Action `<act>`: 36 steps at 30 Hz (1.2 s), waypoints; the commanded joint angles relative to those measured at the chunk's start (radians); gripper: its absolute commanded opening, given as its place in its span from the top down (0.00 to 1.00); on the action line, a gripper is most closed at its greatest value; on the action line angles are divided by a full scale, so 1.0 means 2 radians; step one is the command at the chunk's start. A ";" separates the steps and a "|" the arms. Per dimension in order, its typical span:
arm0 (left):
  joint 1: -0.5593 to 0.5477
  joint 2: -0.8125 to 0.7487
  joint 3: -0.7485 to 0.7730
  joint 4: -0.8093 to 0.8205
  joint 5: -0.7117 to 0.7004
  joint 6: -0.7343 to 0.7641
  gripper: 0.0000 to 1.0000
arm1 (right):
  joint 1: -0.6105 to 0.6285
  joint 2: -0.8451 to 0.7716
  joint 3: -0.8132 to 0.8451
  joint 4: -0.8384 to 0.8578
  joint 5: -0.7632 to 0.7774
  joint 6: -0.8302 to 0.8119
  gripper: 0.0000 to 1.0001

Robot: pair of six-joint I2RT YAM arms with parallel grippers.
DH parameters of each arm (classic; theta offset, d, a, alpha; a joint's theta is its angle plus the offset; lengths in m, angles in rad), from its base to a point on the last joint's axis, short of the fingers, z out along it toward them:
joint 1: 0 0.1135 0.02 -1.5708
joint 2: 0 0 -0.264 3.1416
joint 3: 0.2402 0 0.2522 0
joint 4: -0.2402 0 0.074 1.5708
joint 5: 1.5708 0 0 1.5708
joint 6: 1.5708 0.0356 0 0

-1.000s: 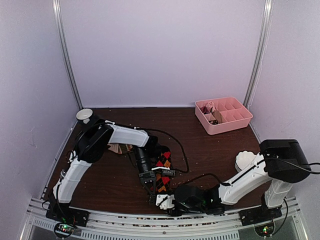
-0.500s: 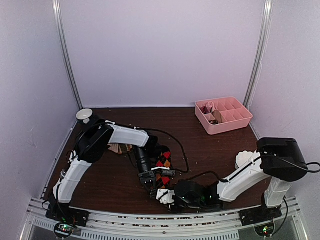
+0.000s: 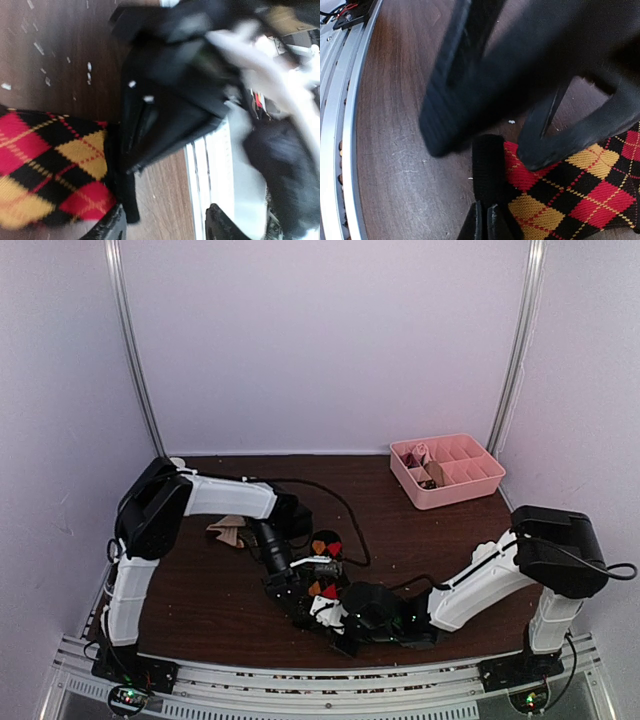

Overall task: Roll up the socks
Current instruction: Roll the sock at the center of the board.

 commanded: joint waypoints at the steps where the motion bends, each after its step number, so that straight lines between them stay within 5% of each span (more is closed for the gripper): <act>1: 0.021 -0.092 -0.055 0.095 -0.015 -0.022 0.44 | -0.017 0.007 -0.022 -0.091 -0.040 0.045 1.00; 3: 0.027 -0.132 -0.095 0.151 -0.037 -0.043 0.26 | -0.023 -0.004 -0.028 -0.088 -0.050 0.053 1.00; 7: 0.027 -0.217 -0.182 0.258 -0.086 -0.059 0.23 | -0.040 -0.020 -0.033 -0.089 -0.078 0.076 1.00; 16: -0.010 -0.284 -0.276 0.382 -0.169 -0.034 0.34 | -0.115 -0.006 -0.053 -0.026 -0.198 0.202 1.00; 23: -0.065 -0.250 -0.260 0.418 -0.207 -0.014 0.41 | -0.157 0.018 -0.065 0.025 -0.272 0.271 1.00; 36: -0.086 -0.175 -0.208 0.439 -0.262 0.001 0.54 | -0.174 0.027 -0.067 0.025 -0.294 0.291 1.00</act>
